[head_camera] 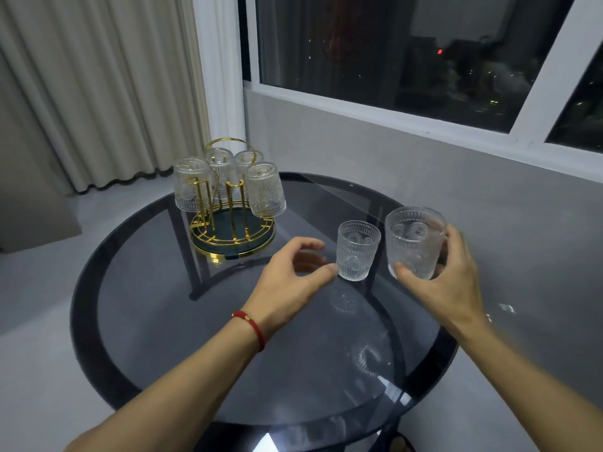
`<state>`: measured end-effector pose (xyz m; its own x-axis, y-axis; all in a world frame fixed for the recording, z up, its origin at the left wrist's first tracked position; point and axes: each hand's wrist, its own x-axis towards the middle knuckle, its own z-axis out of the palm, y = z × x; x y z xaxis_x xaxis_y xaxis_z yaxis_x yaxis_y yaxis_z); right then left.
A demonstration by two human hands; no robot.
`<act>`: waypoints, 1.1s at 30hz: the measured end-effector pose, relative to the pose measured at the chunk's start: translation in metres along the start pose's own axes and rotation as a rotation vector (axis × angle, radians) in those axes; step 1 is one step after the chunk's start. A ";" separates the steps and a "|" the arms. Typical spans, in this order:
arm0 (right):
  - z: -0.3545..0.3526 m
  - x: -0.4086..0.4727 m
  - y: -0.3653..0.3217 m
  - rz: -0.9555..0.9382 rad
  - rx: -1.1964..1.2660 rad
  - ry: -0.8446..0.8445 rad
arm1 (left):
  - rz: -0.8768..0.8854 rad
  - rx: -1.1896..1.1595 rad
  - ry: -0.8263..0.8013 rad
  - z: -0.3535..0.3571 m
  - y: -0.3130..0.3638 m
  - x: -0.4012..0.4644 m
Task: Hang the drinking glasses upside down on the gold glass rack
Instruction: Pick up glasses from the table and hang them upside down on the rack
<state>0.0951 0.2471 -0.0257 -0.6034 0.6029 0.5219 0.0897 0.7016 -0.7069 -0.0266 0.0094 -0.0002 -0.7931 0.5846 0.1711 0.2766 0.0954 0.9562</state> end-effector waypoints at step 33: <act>0.183 0.107 -0.257 -0.318 0.050 -0.312 | -0.036 0.836 0.139 -0.105 -0.104 0.046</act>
<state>-0.1372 0.0619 0.1240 -0.8055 0.2113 0.5537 -0.1730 0.8097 -0.5608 -0.1488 -0.0582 -0.0671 -0.8535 0.4707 0.2235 0.5166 0.7083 0.4810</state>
